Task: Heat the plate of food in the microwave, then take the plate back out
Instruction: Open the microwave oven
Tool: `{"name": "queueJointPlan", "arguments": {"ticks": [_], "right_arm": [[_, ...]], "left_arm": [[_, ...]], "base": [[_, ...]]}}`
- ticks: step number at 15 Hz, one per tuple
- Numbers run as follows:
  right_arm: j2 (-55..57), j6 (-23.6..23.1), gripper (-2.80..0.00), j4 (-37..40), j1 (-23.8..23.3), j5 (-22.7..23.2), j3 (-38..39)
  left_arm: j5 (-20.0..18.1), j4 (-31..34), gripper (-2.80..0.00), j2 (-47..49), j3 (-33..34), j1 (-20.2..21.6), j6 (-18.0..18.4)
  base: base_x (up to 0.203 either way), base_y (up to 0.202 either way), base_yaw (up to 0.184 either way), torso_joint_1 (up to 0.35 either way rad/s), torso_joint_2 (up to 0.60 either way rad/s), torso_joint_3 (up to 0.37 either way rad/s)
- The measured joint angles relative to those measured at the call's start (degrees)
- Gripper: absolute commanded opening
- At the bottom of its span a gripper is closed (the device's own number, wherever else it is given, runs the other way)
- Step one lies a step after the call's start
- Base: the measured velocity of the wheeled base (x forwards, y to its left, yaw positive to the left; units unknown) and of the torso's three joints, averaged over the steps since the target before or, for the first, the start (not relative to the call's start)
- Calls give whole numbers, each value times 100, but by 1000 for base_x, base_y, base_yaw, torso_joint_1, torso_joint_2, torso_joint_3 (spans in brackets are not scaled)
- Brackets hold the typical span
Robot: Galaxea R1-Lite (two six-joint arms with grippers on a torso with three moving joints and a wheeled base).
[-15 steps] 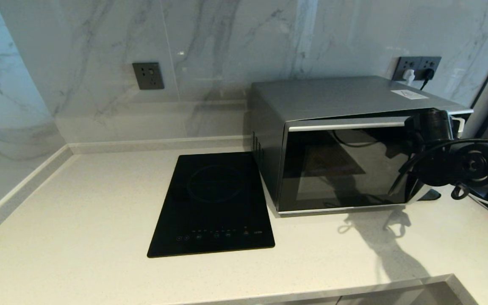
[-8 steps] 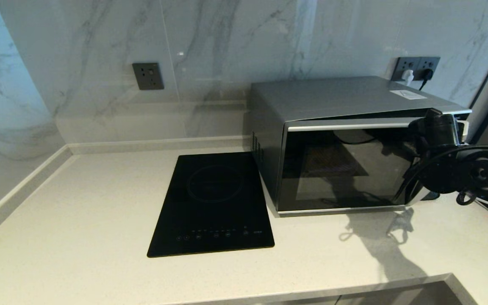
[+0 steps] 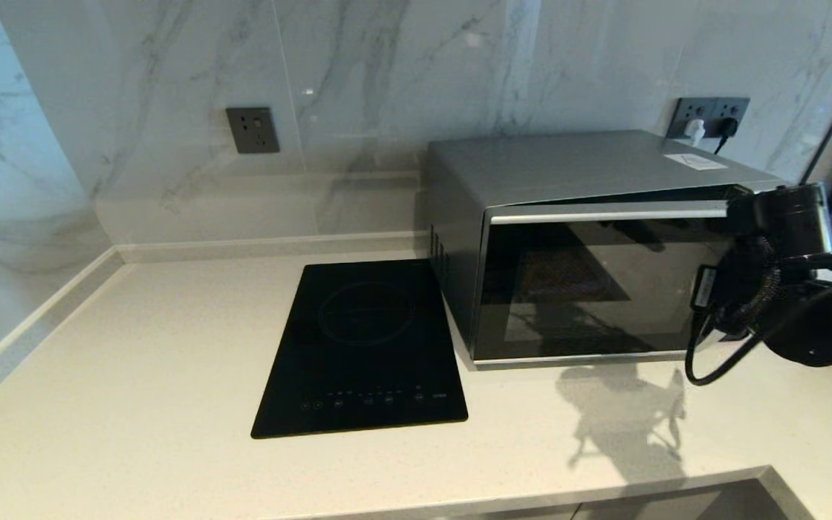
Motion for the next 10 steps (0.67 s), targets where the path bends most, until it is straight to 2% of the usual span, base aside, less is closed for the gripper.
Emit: {"name": "queueJointPlan", "arguments": {"ticks": [2,4,7,10], "right_arm": [[-595,-265,0,100,253,328,138],[-1103,-468,0,628,368,757,-90],[-1455,-438,0,1796,411,1204,-1148],[-1289,-118,0,2944,343,1558,-2716]], "left_arm": [[1,-1,-280,0,0,0,2],[-1,-1,-280,0,0,0,0],[-1,-1,-280,0,0,0,2],[-1,1,-280,0,0,0,2]], "base": [[0,0,0,0,0,0],[0,0,0,0,0,0],[0,0,0,0,0,0],[0,0,0,0,0,0]]}}
